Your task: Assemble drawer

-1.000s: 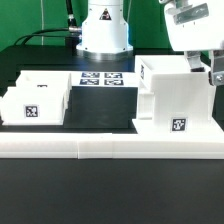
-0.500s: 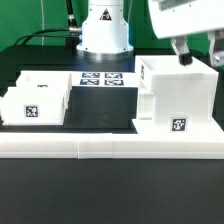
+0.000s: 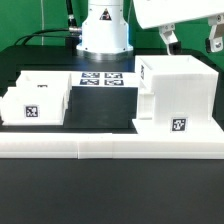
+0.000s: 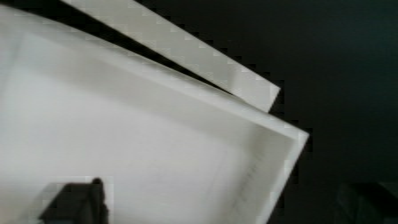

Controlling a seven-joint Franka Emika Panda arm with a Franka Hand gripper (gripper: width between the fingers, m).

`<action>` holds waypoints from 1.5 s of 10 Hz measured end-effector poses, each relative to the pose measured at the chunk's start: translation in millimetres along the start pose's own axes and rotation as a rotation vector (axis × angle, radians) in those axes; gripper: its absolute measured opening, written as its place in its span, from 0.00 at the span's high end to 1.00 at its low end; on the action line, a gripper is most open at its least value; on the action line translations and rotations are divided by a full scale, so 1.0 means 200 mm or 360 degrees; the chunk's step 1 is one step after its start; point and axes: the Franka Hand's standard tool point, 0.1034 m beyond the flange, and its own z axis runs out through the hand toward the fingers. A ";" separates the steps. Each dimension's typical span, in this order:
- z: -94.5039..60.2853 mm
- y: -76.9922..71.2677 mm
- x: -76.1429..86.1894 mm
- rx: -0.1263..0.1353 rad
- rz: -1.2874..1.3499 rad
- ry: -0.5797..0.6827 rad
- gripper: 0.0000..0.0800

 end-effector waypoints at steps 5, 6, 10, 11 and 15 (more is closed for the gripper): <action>-0.07 0.20 0.09 -0.0095 -0.0897 -0.0034 0.19; -0.06 0.20 0.09 -0.0108 -0.0990 -0.0037 0.19; -0.13 0.37 0.18 -0.0172 -0.1466 -0.0074 0.19; -0.17 0.48 0.24 -0.0191 -0.1464 -0.0064 0.19; -0.13 0.78 0.39 -0.0211 -0.1422 -0.0076 0.19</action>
Offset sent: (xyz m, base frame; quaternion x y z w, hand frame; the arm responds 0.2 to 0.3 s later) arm -0.0313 -0.0435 0.0052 -0.0597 -0.0135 -0.2858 0.9563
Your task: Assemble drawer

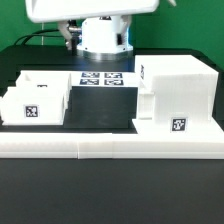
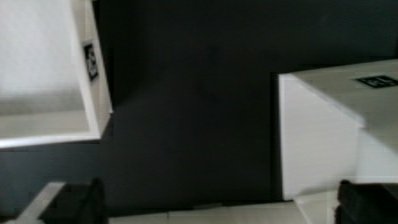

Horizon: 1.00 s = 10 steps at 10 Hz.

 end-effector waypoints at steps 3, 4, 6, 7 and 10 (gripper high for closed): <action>0.00 -0.01 0.00 -0.0004 0.0007 -0.0003 0.19; 0.00 -0.01 0.00 -0.0004 0.0007 -0.0004 0.19; 0.07 0.09 -0.04 0.0009 -0.0091 -0.0009 0.19; 0.13 0.17 -0.07 -0.0015 -0.0131 -0.0011 0.19; 0.29 0.26 -0.11 -0.0068 -0.0150 -0.0037 0.19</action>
Offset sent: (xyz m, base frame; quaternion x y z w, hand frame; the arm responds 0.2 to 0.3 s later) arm 0.0000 0.0000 0.0000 0.0000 0.0000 0.0000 1.0000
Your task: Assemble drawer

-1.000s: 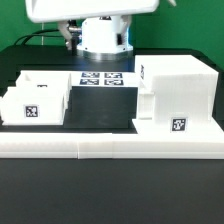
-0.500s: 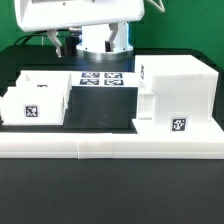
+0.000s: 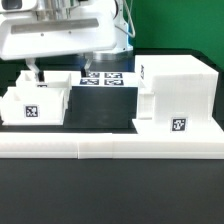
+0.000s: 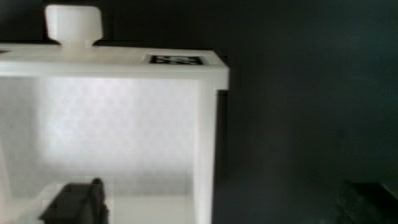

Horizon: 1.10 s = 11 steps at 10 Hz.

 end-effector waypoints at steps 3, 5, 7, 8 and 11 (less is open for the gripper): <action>0.18 0.05 -0.05 -0.0047 0.0025 -0.0033 0.19; 0.22 0.03 -0.06 -0.0052 0.0029 -0.0040 0.19; 0.23 0.02 -0.07 -0.0051 0.0041 -0.0043 0.19; 0.23 0.01 -0.06 -0.0051 0.0058 -0.0044 0.19; 0.23 0.01 -0.06 -0.0052 0.0064 -0.0045 0.57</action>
Offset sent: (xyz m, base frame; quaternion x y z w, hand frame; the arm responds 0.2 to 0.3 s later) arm 0.0021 0.0118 -0.0293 0.0070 0.0226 0.0186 0.9995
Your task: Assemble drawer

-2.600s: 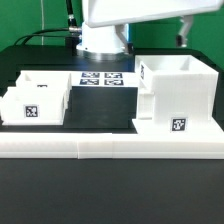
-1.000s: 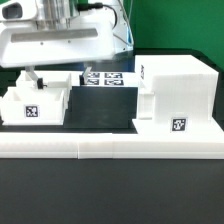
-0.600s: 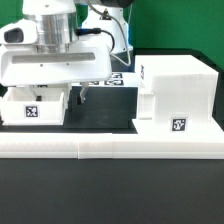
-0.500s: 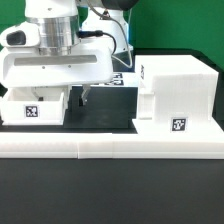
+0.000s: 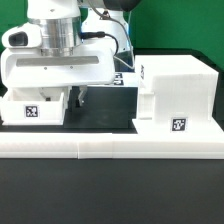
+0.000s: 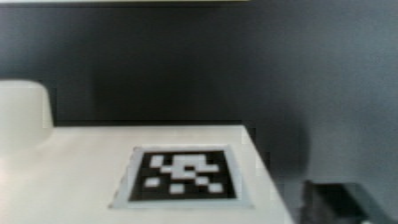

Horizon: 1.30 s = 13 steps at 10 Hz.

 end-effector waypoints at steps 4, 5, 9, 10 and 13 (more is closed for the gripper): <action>0.00 0.00 0.00 0.0000 0.0000 0.0000 0.90; 0.00 0.00 0.00 0.0000 0.0000 0.0000 0.95; 0.00 0.00 0.00 0.0000 0.0001 0.0000 0.95; 0.00 0.00 0.00 0.0000 0.0000 0.0001 0.95; -0.07 -0.09 0.04 0.0009 -0.0131 -0.0016 0.95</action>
Offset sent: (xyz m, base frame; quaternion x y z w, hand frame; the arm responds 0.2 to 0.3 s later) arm 0.0000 0.0000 0.0000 0.0000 0.0000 0.0000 1.0000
